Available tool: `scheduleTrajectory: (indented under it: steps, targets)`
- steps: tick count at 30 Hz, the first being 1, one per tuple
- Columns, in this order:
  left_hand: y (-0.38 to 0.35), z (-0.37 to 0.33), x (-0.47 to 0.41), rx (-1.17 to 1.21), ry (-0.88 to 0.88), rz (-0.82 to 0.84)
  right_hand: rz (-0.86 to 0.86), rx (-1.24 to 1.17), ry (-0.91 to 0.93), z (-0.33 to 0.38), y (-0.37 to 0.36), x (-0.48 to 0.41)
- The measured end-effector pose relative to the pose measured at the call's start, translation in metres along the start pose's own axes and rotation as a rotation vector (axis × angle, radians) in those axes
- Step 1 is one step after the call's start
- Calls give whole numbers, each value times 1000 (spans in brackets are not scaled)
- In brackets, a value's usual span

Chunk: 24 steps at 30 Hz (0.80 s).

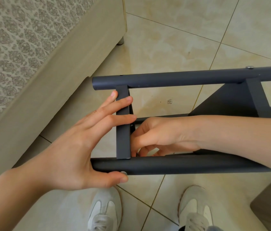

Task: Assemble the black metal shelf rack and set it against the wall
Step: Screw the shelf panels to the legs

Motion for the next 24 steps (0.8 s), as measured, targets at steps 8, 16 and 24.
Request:
scheduleTrajectory:
  steps: [8, 16, 24]
  targets:
    - [0, 0, 0, -1, -2, 0, 4, 1, 5, -1, 2, -1]
    - [0, 0, 0, -4, -2, -7, 76, -77, -7, -2, 1, 1]
    - [0, 1, 0, 5, -2, -7, 39, -94, -29, -4, 0, -2]
Point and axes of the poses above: each hand's wrist, its own x-axis away from the middle knuckle, its own y-axis out of the back of the hand, z = x × y, the point moved 8 cm from there along -x, towards the middle knuckle, and after that the axes turned 8 degrees about -z, right-handed, at the moved point
